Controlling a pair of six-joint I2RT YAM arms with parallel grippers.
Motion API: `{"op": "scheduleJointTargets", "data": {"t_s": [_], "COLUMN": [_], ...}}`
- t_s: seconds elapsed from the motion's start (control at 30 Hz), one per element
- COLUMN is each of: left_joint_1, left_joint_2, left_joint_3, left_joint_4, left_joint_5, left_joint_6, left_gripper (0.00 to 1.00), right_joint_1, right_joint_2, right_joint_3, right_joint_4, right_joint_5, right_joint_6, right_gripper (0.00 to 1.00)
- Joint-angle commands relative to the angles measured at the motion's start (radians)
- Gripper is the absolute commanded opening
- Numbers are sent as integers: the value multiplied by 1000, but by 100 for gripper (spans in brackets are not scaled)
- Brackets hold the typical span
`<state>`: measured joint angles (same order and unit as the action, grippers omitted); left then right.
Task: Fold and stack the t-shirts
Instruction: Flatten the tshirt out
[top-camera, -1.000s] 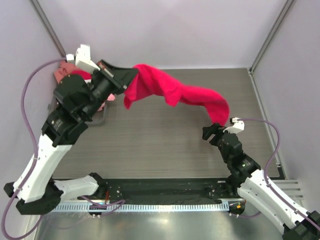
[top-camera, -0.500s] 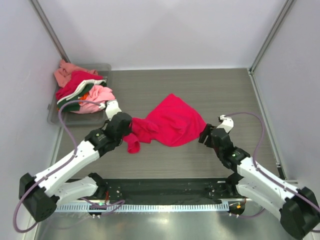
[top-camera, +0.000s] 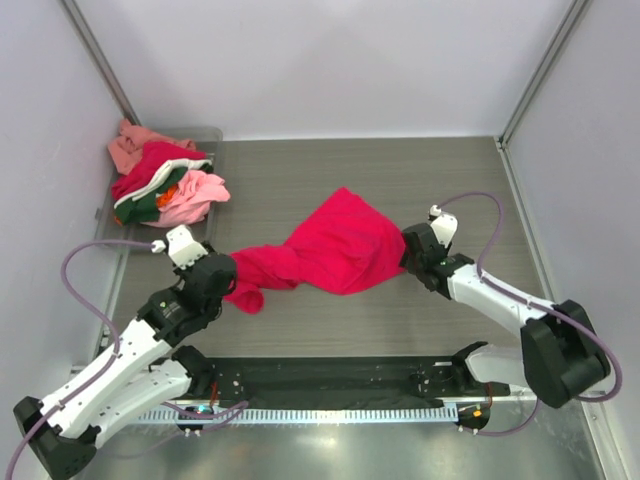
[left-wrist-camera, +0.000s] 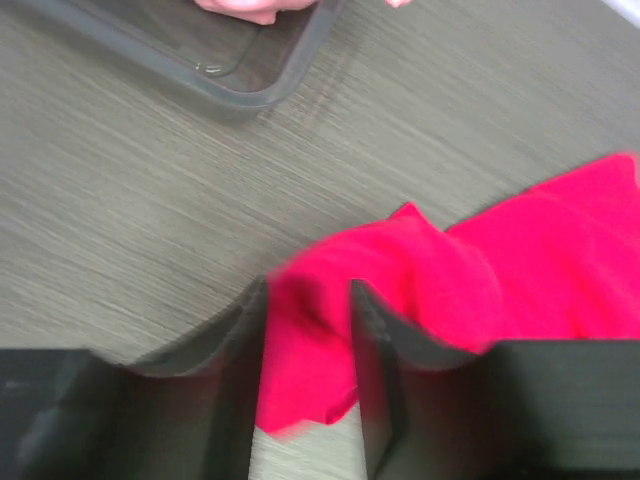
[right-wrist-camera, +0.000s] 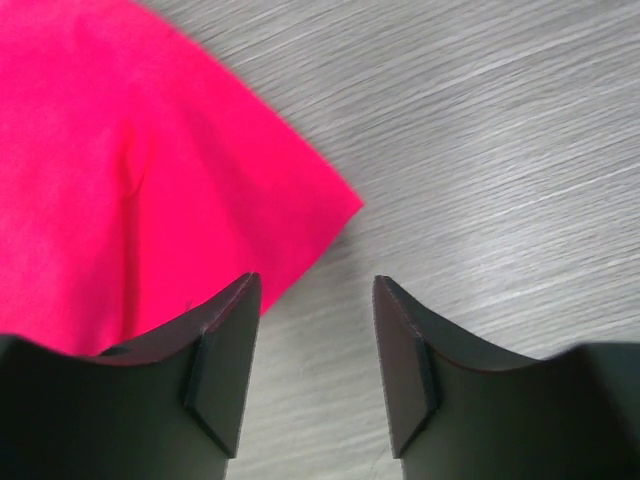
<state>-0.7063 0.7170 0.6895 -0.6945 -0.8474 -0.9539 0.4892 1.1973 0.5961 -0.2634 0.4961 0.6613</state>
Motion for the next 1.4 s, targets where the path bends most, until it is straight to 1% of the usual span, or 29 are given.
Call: {"op": "scheduleJointTargets", "data": {"t_s": [0.0,0.07,0.1,0.2,0.3,0.47,0.53,0.6,0.63,0.67,0.7,0.73,0.77,0.8,0.83,0.9,0.93,0.97,1.03,1.07,1.2,1.27,1.33,1.37], "left_joint_1": [5,5,5,5,5,7,5,5,5,5,5,5,5,5,7,5,5,5,5,5,-8,-53,-106,-166], "left_joint_2": [-54,-71,-80,-109,-120,-76,-61,-41,-33,-27,-8,2,15,44,58,105,122,134,174,186,252,280,294,305], "left_joint_3": [5,8,8,12,4,2,1,1,1,-1,-4,-5,-4,4,7,19,25,28,34,36,39,38,45,51], "left_joint_4": [-34,-72,-79,-85,-34,-5,1,7,18,27,44,73,91,122,131,150,174,190,228,239,292,346,385,400], "left_joint_5": [-102,-127,-130,-127,-84,-50,-44,-38,-33,-25,-12,22,51,80,138,192,220,264,307,352,435,473,472,470], "left_joint_6": [-54,-77,-75,-59,10,24,27,32,41,52,69,99,124,148,185,217,234,257,274,291,314,345,377,392], "left_gripper": [44,59,71,80,83,84,85,85,85,85,85,85,86,87,89,92,92,92,93,93,93,92,92,92], "right_joint_1": [-44,-60,-69,-109,-138,-162,-164,-167,-167,-170,-179,-190,-199,-228,-244,-277,-311,-330,-366,-373,-382,-383,-383,-385], "right_joint_2": [74,100,116,156,194,297,314,329,334,334,331,308,286,216,179,92,8,-33,-108,-170,-289,-306,-308,-306], "right_joint_3": [70,85,93,110,107,119,122,123,126,128,130,128,125,114,108,111,122,134,183,203,280,286,289,288], "right_joint_4": [-17,-13,-8,24,65,113,128,142,142,142,142,135,122,119,113,76,55,8,-45,-94,-177,-195,-204,-209], "right_joint_5": [9,16,9,-34,-73,-123,-136,-146,-151,-160,-166,-171,-166,-166,-166,-168,-166,-166,-146,-133,-68,-59,-48,-45], "right_joint_6": [43,46,46,35,34,49,50,52,49,47,46,46,52,54,60,58,57,54,40,37,11,-3,-11,-12], "right_gripper": [53,50,47,44,43,40,39,36,33,17,7,1,1,1,1,1,1,1,1,1,1,1,1,1]}}
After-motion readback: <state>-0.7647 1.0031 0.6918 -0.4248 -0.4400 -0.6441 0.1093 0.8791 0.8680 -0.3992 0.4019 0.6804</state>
